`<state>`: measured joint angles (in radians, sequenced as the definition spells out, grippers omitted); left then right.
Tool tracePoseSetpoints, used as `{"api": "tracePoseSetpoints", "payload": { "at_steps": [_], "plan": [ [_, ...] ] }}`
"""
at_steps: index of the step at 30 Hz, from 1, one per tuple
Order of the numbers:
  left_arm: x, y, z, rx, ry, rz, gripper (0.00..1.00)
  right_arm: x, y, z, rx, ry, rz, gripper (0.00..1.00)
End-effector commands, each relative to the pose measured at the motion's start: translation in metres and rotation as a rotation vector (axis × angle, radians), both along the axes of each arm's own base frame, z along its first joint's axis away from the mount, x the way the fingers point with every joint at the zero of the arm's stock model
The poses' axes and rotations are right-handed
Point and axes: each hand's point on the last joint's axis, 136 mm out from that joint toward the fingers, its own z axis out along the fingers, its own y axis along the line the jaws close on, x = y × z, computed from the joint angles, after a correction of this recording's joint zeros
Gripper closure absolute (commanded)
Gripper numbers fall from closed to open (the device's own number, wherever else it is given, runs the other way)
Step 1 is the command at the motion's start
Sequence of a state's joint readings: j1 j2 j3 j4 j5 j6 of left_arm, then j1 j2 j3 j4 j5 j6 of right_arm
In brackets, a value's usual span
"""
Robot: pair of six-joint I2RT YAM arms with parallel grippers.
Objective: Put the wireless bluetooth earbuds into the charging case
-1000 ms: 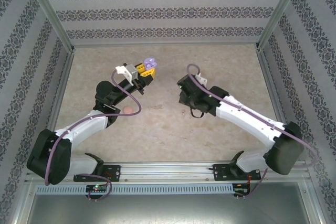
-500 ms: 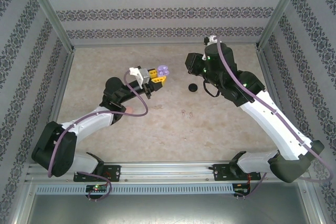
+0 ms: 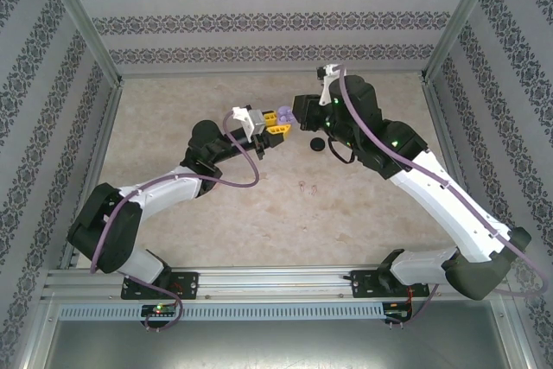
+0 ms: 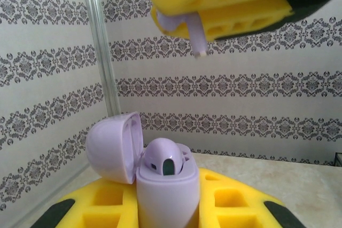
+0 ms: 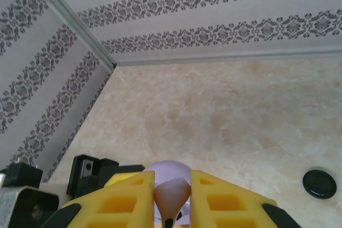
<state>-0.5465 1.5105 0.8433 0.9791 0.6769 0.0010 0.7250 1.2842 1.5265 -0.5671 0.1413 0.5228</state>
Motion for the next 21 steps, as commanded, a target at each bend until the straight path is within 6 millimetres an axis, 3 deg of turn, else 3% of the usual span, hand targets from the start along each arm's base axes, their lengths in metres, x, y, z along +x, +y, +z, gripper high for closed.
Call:
{"api": "tracePoseSetpoints", "payload": {
  "at_steps": [1, 21],
  "plan": [
    [-0.005, -0.006, 0.025, -0.043, -0.085, -0.012, 1.0, 0.001, 0.0, 0.001, -0.012, -0.038, -0.013, 0.8],
    [-0.013, -0.008, 0.037, -0.058, -0.111, -0.026, 1.0, 0.011, 0.004, -0.025, -0.016, 0.009, -0.047, 0.8]
  ]
}}
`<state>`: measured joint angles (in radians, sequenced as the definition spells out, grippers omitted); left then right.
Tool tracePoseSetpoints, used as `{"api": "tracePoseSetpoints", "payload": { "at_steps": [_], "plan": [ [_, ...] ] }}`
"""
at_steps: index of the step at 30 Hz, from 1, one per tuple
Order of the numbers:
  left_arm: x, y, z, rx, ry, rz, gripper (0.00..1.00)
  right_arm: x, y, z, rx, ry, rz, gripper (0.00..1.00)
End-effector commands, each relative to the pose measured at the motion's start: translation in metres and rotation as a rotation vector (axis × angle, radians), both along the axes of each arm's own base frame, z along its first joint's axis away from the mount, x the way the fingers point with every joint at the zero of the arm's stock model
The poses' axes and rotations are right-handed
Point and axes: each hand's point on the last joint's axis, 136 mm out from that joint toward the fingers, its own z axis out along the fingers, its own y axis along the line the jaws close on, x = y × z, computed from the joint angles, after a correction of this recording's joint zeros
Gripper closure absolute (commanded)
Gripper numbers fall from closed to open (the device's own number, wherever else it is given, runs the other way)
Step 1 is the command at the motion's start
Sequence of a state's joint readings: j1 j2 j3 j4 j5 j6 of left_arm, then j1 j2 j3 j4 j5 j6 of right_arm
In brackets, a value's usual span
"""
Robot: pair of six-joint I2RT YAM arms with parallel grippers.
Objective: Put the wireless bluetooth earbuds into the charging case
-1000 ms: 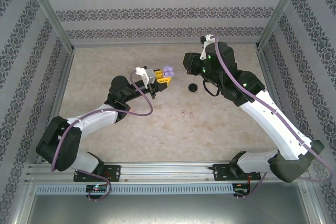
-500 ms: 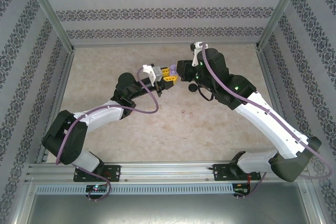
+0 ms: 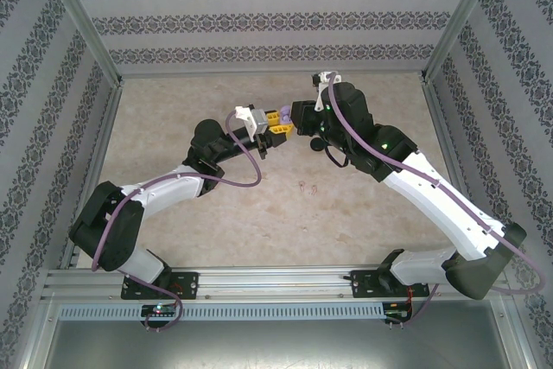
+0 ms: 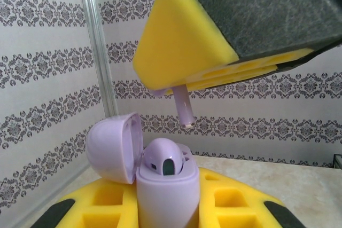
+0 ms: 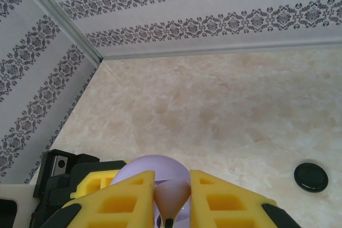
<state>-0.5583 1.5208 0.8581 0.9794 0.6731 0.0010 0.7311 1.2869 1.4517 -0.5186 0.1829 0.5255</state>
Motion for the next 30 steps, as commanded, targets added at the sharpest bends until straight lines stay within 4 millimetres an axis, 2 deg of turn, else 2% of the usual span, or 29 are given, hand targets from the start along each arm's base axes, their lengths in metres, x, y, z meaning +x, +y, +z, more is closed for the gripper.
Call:
{"api": "tracePoseSetpoints", "payload": {
  "at_steps": [1, 9, 18, 25, 30],
  "plan": [
    [-0.013, -0.003, 0.034, -0.054, -0.105, -0.019, 1.0, 0.004, 0.005, -0.003, 0.014, 0.0, -0.012, 0.8],
    [-0.014, -0.003, 0.036, -0.058, -0.108, -0.017, 1.0, 0.005, 0.01, -0.014, 0.015, 0.03, -0.005, 0.81],
    [-0.012, -0.003, 0.04, -0.061, -0.116, -0.007, 1.0, 0.002, 0.003, -0.026, -0.005, 0.049, -0.019, 0.81],
    [-0.01, -0.003, 0.039, -0.055, -0.112, -0.002, 1.0, -0.001, -0.004, -0.025, -0.008, 0.042, -0.031, 0.82],
    [-0.01, -0.003, 0.041, -0.061, -0.116, -0.004, 1.0, -0.002, -0.001, -0.027, -0.011, 0.052, -0.014, 0.82]
  ]
}}
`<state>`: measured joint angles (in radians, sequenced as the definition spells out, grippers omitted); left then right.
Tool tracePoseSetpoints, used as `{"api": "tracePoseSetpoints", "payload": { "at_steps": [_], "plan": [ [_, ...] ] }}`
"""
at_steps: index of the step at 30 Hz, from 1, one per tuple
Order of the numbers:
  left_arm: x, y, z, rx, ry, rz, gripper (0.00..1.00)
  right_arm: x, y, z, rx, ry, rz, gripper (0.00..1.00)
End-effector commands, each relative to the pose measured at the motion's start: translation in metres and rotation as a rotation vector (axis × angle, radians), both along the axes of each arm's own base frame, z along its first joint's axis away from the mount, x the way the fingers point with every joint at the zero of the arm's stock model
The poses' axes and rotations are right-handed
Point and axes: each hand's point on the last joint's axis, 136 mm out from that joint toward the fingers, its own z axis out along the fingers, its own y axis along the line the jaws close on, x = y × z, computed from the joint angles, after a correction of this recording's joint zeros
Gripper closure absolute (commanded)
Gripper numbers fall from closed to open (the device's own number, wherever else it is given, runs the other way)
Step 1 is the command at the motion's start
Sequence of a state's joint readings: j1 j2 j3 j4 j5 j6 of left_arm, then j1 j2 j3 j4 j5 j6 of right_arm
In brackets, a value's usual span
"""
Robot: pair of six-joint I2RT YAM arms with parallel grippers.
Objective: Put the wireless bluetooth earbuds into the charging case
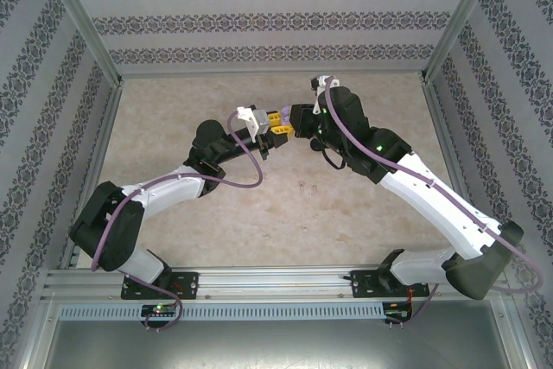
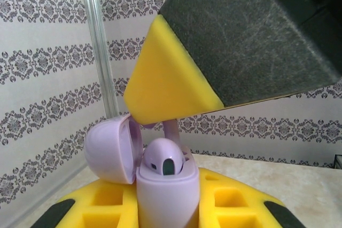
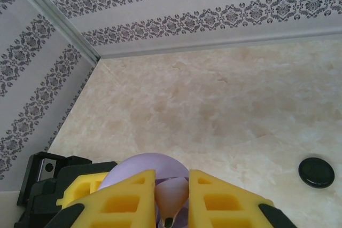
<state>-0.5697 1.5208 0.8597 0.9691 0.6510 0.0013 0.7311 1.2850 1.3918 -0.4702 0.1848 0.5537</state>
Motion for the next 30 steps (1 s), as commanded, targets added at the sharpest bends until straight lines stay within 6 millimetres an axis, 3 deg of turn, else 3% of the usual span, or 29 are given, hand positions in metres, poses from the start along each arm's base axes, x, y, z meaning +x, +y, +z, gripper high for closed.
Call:
{"api": "tracePoseSetpoints", "payload": {
  "at_steps": [1, 12, 15, 19, 22, 27, 30],
  "plan": [
    [-0.01, -0.001, 0.042, -0.059, -0.123, -0.015, 1.0, -0.005, -0.001, -0.013, -0.026, 0.039, 0.007, 0.82],
    [-0.011, -0.003, 0.042, -0.059, -0.12, -0.019, 1.0, -0.003, 0.017, -0.026, -0.059, 0.083, 0.056, 0.81],
    [-0.011, -0.004, 0.041, -0.058, -0.119, -0.02, 1.0, -0.002, 0.012, -0.022, -0.057, 0.079, 0.038, 0.66],
    [-0.01, -0.005, 0.04, -0.057, -0.117, -0.02, 1.0, 0.0, -0.003, 0.001, -0.007, 0.046, -0.008, 0.43],
    [-0.009, -0.005, 0.039, -0.057, -0.112, -0.02, 1.0, -0.002, -0.018, 0.027, 0.055, -0.001, -0.039, 0.34],
    [-0.008, -0.006, 0.034, -0.053, -0.097, -0.024, 1.0, -0.006, -0.042, 0.058, 0.11, -0.057, -0.076, 0.29],
    [-0.008, -0.008, 0.031, -0.049, -0.084, -0.036, 1.0, 0.004, -0.045, 0.061, 0.101, -0.031, -0.062, 0.38]
  ]
}}
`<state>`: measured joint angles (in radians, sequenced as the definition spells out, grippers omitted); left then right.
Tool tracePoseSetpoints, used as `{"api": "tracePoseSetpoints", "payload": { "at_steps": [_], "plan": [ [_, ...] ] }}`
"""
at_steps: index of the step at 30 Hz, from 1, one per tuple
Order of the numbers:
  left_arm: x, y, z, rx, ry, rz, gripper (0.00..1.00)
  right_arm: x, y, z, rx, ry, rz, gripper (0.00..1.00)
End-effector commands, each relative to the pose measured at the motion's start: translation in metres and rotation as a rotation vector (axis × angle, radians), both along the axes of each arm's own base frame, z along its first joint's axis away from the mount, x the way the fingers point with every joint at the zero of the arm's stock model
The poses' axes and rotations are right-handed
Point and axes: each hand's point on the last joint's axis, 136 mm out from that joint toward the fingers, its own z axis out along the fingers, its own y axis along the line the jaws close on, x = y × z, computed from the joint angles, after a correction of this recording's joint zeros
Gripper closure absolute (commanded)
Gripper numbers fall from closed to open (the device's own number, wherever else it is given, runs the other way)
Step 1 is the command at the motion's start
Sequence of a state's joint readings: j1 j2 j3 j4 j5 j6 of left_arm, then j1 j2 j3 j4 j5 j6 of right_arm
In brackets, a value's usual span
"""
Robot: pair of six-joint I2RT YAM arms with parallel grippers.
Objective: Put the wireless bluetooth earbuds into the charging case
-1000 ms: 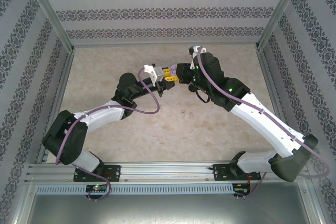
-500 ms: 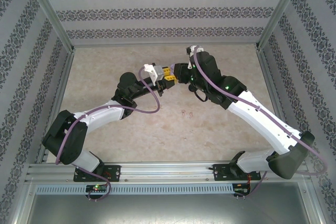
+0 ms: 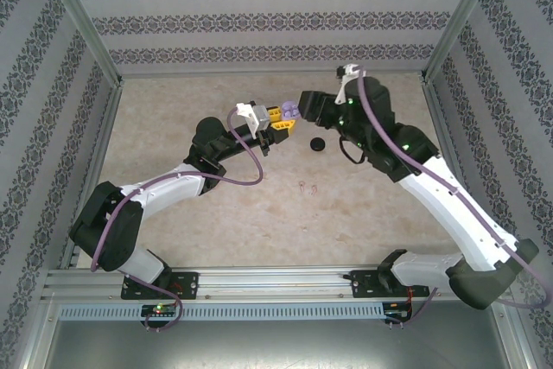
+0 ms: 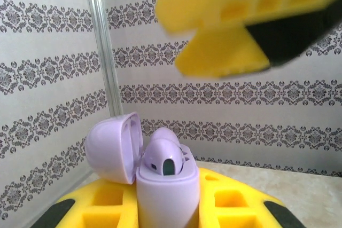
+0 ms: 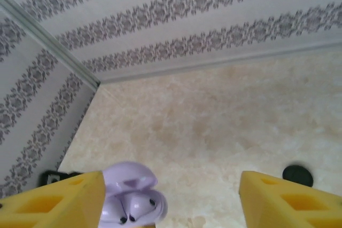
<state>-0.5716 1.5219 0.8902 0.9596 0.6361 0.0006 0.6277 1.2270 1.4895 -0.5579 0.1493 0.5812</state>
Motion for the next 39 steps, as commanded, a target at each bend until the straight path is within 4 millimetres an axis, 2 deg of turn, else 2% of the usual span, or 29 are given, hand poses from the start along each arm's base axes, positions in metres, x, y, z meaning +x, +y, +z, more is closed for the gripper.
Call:
{"api": "tracePoseSetpoints", "payload": {
  "at_steps": [1, 4, 7, 10, 13, 16, 19, 24, 26, 28, 30, 33, 36, 39],
  "plan": [
    [-0.012, -0.009, 0.017, -0.031, -0.065, -0.055, 1.0, 0.007, 0.0, 0.015, 0.024, 0.016, 0.037, 0.44],
    [-0.014, -0.012, 0.012, -0.009, -0.045, -0.079, 1.0, 0.021, 0.009, 0.013, 0.01, 0.064, 0.092, 0.64],
    [-0.017, -0.016, 0.008, 0.009, -0.033, -0.103, 1.0, 0.035, 0.023, 0.004, 0.006, 0.125, 0.153, 0.78],
    [-0.018, -0.019, 0.005, 0.021, -0.022, -0.118, 1.0, 0.048, 0.033, -0.014, 0.017, 0.197, 0.199, 0.88],
    [-0.018, -0.023, 0.005, 0.029, -0.02, -0.129, 1.0, 0.055, 0.043, -0.036, 0.04, 0.276, 0.247, 0.92],
    [-0.015, -0.025, 0.005, 0.037, -0.014, -0.123, 1.0, 0.048, 0.052, -0.052, 0.051, 0.337, 0.304, 0.97],
    [-0.011, -0.026, 0.003, 0.042, -0.005, -0.111, 1.0, 0.028, 0.048, -0.056, 0.052, 0.345, 0.323, 1.0],
    [-0.002, -0.027, -0.002, 0.037, 0.018, -0.088, 1.0, -0.009, 0.026, -0.058, 0.084, 0.343, 0.281, 0.99],
    [0.001, -0.029, -0.005, 0.034, 0.036, -0.085, 1.0, -0.01, 0.009, -0.06, 0.079, 0.324, 0.21, 0.98],
    [0.006, -0.03, -0.009, 0.024, 0.067, -0.081, 1.0, -0.003, -0.015, -0.062, 0.089, 0.303, 0.099, 0.93],
    [0.017, -0.031, -0.02, 0.026, 0.134, -0.048, 1.0, 0.005, -0.042, -0.067, 0.095, 0.297, -0.025, 0.83],
    [0.036, -0.033, -0.049, 0.031, 0.276, 0.004, 1.0, 0.01, -0.071, -0.083, 0.11, 0.295, -0.139, 0.65],
    [0.06, -0.03, -0.09, 0.059, 0.47, 0.087, 1.0, 0.006, -0.088, -0.106, 0.074, 0.306, -0.198, 0.61],
    [0.084, -0.025, -0.134, 0.09, 0.664, 0.171, 1.0, -0.004, -0.097, -0.132, 0.046, 0.336, -0.226, 0.52]
  ]
}}
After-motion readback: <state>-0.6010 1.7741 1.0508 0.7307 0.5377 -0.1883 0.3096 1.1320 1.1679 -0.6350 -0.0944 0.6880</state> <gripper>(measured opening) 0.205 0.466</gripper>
